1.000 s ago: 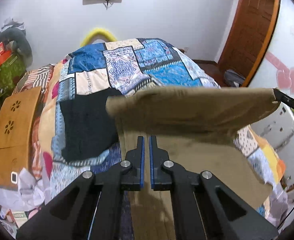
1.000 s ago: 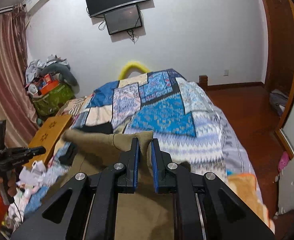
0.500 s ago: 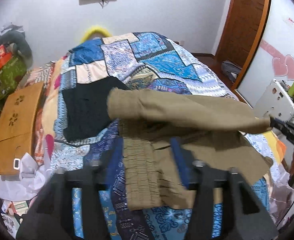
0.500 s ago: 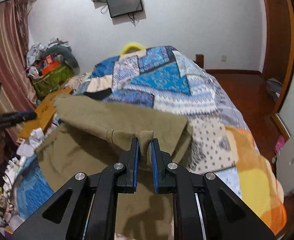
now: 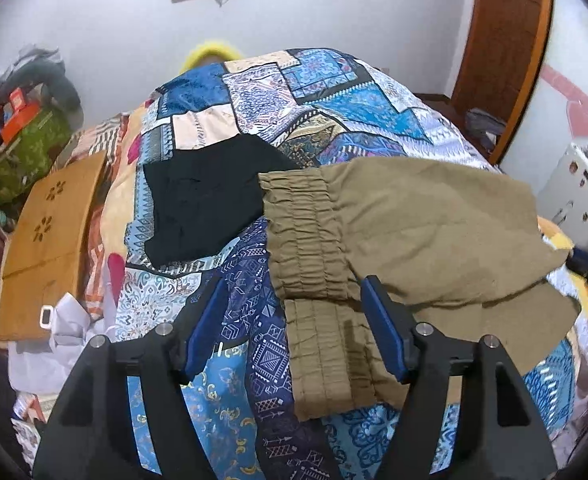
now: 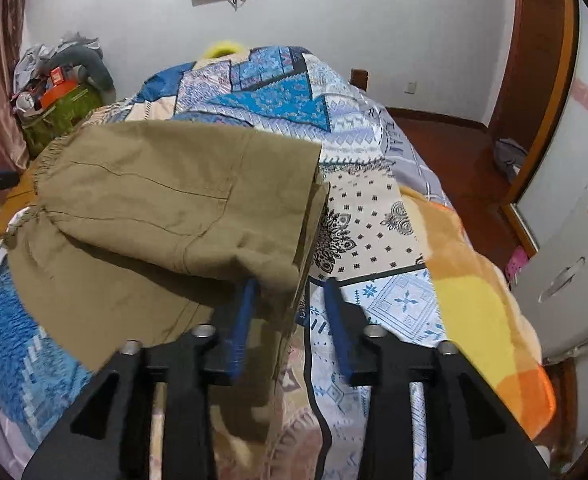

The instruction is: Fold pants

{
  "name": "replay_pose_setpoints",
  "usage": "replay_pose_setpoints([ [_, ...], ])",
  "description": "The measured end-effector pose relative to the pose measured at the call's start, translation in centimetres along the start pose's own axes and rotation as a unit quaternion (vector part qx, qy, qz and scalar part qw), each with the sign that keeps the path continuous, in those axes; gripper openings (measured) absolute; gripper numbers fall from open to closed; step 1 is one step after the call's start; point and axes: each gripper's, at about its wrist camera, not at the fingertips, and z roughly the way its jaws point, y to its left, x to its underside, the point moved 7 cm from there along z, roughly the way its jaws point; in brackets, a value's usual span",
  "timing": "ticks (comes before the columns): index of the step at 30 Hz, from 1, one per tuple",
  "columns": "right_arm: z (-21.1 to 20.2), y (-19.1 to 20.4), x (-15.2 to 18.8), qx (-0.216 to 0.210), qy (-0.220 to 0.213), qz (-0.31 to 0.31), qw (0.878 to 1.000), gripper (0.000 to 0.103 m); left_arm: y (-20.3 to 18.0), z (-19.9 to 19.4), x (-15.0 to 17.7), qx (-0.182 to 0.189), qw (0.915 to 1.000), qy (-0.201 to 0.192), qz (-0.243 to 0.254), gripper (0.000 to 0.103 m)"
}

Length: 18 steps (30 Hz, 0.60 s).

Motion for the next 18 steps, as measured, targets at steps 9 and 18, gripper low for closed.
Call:
replay_pose_setpoints([
  [9, -2.4, 7.2, -3.0, -0.073, -0.049, -0.075, 0.993, 0.064, -4.6, -0.8, -0.2, 0.021, 0.9978, -0.012, 0.062, 0.092],
  [18, 4.1, 13.6, -2.6, -0.091, 0.028, -0.187, 0.978, 0.064, -7.4, 1.0, 0.7, 0.027, 0.9932, 0.020, 0.111, 0.094],
])
